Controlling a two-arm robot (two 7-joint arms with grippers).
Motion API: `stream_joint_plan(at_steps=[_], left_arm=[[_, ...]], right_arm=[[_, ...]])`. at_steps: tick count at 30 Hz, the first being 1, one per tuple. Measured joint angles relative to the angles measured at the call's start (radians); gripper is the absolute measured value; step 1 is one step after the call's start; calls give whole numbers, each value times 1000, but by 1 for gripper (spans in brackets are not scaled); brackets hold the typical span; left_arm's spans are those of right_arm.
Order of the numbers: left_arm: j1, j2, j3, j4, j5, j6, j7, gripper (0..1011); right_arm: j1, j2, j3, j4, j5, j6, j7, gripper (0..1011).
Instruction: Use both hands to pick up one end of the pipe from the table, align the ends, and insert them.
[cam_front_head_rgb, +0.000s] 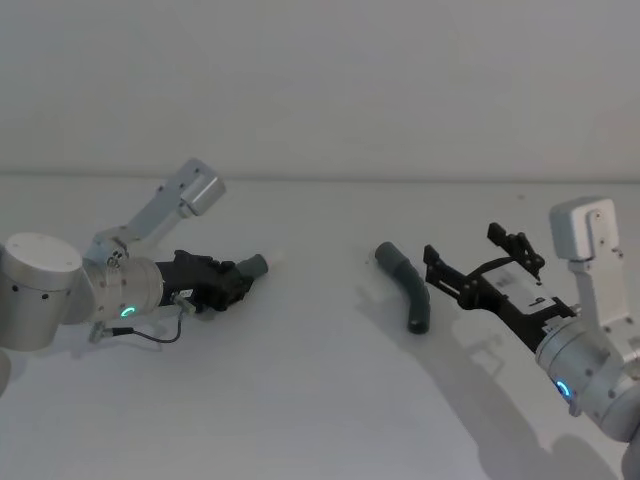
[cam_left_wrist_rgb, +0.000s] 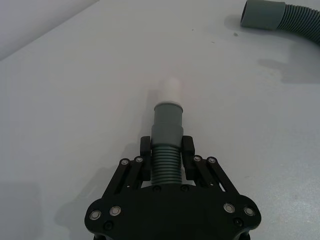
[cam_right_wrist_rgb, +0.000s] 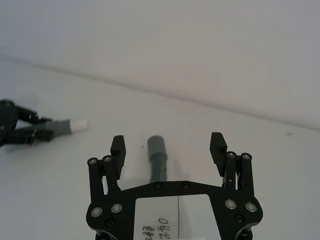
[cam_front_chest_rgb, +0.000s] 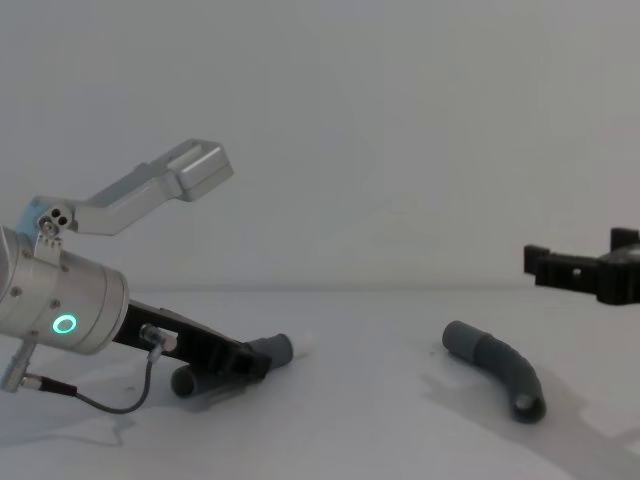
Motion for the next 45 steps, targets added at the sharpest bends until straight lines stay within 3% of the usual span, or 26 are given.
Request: stream_joint_plan(at_steps=[10, 19, 29, 45], left_arm=[[0, 0, 0, 0, 0, 0, 0, 352], [0, 0, 0, 0, 0, 0, 0, 352], [0, 0, 0, 0, 0, 0, 0, 352], [0, 0, 0, 0, 0, 0, 0, 352]], right_arm=[[80, 34, -35, 37, 8, 173, 74, 1001], [161, 41, -70, 95, 7, 280, 127, 1002], [221, 25, -90, 156, -4, 328, 147, 1001], [274, -18, -113, 241, -26, 341, 156, 1001]])
